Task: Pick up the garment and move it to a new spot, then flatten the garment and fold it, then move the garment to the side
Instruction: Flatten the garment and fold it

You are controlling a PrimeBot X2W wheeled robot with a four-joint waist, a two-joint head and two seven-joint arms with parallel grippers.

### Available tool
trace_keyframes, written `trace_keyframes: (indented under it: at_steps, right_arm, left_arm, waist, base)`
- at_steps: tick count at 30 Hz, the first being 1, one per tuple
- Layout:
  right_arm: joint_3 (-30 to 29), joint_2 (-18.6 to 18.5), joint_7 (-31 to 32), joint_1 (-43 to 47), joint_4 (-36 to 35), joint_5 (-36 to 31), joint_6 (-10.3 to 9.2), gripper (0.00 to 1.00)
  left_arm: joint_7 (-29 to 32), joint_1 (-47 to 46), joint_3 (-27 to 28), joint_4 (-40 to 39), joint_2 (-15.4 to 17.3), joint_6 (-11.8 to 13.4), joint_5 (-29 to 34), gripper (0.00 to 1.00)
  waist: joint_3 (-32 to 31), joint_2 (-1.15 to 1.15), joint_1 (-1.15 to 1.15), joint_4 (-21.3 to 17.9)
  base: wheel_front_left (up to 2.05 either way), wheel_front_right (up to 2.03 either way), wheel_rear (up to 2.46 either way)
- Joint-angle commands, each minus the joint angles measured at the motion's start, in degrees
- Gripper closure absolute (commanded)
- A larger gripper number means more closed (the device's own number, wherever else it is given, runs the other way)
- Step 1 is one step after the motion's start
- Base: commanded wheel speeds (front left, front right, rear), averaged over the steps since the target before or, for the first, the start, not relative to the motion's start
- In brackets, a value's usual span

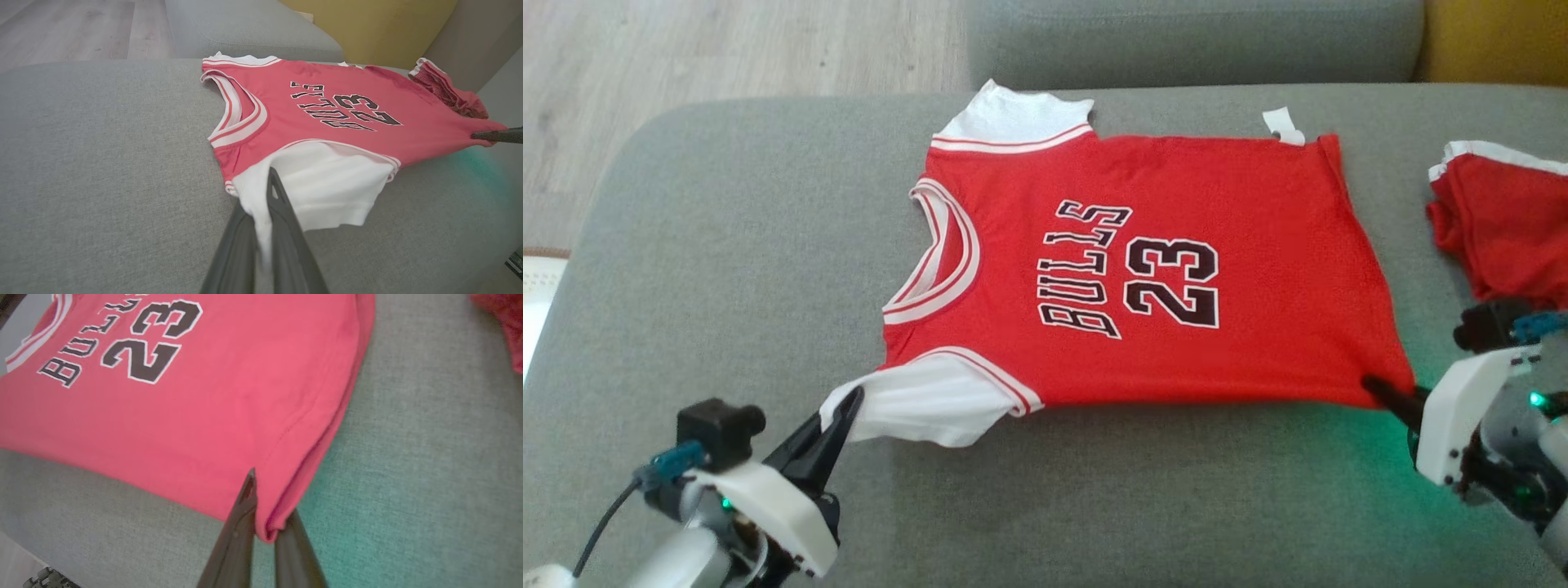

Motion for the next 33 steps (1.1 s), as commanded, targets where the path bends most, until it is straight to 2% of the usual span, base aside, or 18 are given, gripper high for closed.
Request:
trace_keyframes:
  at_steps: [1, 13, 24, 33]
  right_arm:
    - [-1.17, -2.99, -0.08, -0.74, -1.26, -0.53, -0.05, 1.00]
    - [-8.01, -0.26, 4.39, -3.44, -3.26, -5.02, -0.05, 1.00]
    - [-11.49, 3.32, 10.40, -7.85, -4.26, -8.96, -0.05, 1.00]
    - [-12.73, 4.81, 12.97, -8.78, -5.47, -10.91, -0.05, 1.00]
  left_arm:
    - [0.13, -3.30, 3.06, -1.59, 2.73, 0.56, -0.33, 1.00]
    - [3.85, -11.90, 2.62, -1.08, 3.03, 0.32, 1.92, 1.00]
    - [7.02, -24.13, 0.99, 8.14, 2.08, -1.92, 5.03, 1.00]
    - [6.42, -29.26, -1.09, 14.99, 0.01, -3.37, 5.86, 1.00]
  waist:
    - [0.67, 0.00, 0.01, 0.08]
    - [5.44, 0.00, 0.01, -0.18]
    - [8.90, 0.00, 0.01, -1.63]
    - [10.20, 0.00, 0.01, -2.48]
  base:
    - [0.00, 0.00, 0.00]
    - [0.00, 0.00, 0.00]
    - [0.00, 0.00, 0.00]
    - [0.00, 0.00, 0.00]
